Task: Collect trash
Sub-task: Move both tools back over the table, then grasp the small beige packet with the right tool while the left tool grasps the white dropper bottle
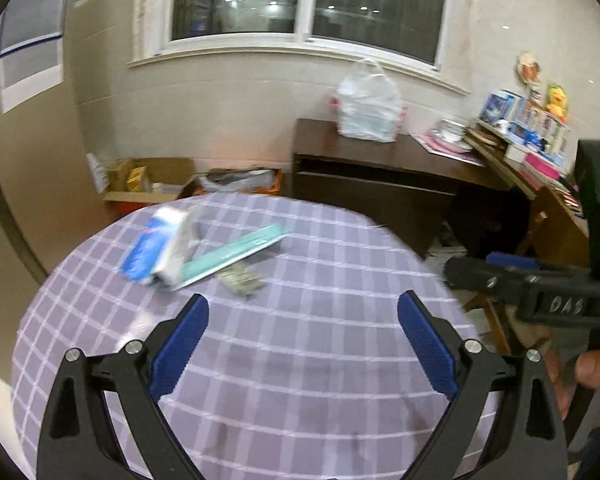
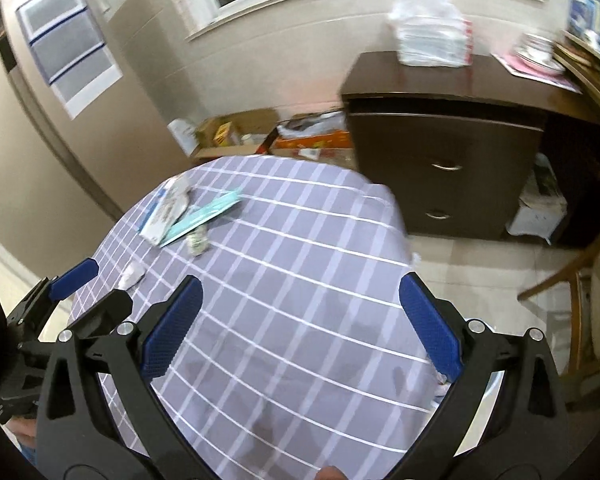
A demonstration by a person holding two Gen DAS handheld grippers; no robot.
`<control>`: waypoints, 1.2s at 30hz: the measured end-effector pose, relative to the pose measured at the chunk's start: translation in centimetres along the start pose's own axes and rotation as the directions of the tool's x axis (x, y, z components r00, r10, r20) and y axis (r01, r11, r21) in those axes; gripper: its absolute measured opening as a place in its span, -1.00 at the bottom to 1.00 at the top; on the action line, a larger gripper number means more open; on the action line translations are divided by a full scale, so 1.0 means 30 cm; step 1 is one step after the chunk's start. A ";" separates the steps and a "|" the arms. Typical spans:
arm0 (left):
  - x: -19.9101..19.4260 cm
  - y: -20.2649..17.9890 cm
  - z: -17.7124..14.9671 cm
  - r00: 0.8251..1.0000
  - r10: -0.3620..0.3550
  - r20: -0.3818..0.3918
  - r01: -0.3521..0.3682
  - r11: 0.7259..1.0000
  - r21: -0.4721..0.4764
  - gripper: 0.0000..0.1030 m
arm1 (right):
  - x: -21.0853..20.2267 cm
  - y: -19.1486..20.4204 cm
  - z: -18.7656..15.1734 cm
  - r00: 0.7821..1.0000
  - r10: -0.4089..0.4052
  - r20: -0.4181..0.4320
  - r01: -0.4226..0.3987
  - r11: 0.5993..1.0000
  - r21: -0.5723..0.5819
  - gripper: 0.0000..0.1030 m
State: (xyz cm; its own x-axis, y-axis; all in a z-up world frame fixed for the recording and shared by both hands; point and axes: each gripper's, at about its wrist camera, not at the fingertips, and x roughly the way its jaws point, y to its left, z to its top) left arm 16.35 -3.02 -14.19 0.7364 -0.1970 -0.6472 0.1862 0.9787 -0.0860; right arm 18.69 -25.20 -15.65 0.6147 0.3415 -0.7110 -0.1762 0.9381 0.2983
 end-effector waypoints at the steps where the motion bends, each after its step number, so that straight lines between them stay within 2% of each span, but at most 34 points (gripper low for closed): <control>1: 0.001 0.029 -0.005 1.000 0.013 -0.004 -0.013 1.000 -0.006 0.81 | 0.015 0.022 0.004 1.000 0.006 -0.006 -0.006 1.000 -0.012 0.88; 9: 0.023 0.294 -0.072 0.992 0.115 -0.047 -0.117 0.991 -0.059 0.81 | 0.170 0.183 0.028 0.998 0.037 -0.060 -0.043 0.994 -0.098 0.87; 19: 0.154 0.427 -0.121 0.982 0.131 -0.132 -0.136 0.990 -0.024 0.81 | 0.431 0.344 0.046 0.991 0.003 -0.131 -0.036 0.969 -0.243 0.83; 24: 0.210 0.460 -0.109 0.979 0.140 -0.145 -0.142 0.990 0.000 0.78 | 0.549 0.397 0.068 0.988 -0.038 -0.148 -0.009 0.953 -0.304 0.81; 25: 0.215 0.462 -0.105 0.980 0.135 -0.147 -0.136 0.991 0.005 0.72 | 0.565 0.398 0.070 0.988 -0.041 -0.152 -0.008 0.951 -0.311 0.76; 27: 0.230 0.466 -0.103 0.980 0.103 -0.168 -0.104 0.995 0.007 0.26 | 0.604 0.416 0.068 0.984 -0.047 -0.172 -0.013 0.942 -0.334 0.46; 28: 0.241 0.469 -0.105 0.979 0.088 -0.183 -0.088 0.996 0.005 0.11 | 0.605 0.425 0.063 0.986 -0.064 -0.154 0.004 0.934 -0.358 0.30; 29: 0.248 0.466 -0.106 0.978 0.088 -0.188 -0.089 0.996 0.005 -0.12 | 0.603 0.439 0.055 0.987 -0.084 -0.136 0.024 0.919 -0.393 0.04; 30: 0.248 0.465 -0.107 0.978 0.090 -0.187 -0.090 0.996 0.007 -0.41 | 0.594 0.446 0.049 0.989 -0.068 -0.135 0.007 0.913 -0.407 -0.26; 31: 0.246 0.466 -0.105 0.979 0.077 -0.190 -0.080 0.997 -0.004 -0.55 | 0.590 0.445 0.046 0.988 -0.062 -0.139 0.000 0.914 -0.405 -0.38; 33: 0.236 0.479 -0.107 0.981 0.030 -0.194 -0.043 0.997 -0.063 -0.54 | 0.567 0.432 0.033 0.987 -0.044 -0.156 -0.021 0.919 -0.394 -0.53; 36: 0.221 0.470 -0.119 0.980 0.050 -0.194 -0.066 0.995 -0.076 -0.54 | 0.525 0.402 0.005 0.986 -0.013 -0.169 -0.049 0.932 -0.360 -0.56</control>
State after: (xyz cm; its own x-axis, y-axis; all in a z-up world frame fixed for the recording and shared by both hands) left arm 21.54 9.66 -22.41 0.6050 -0.1328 -0.7850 0.0874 0.9911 -0.1003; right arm 26.37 -8.50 -23.16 0.4783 0.3339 -0.8123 -0.4708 0.8782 0.0838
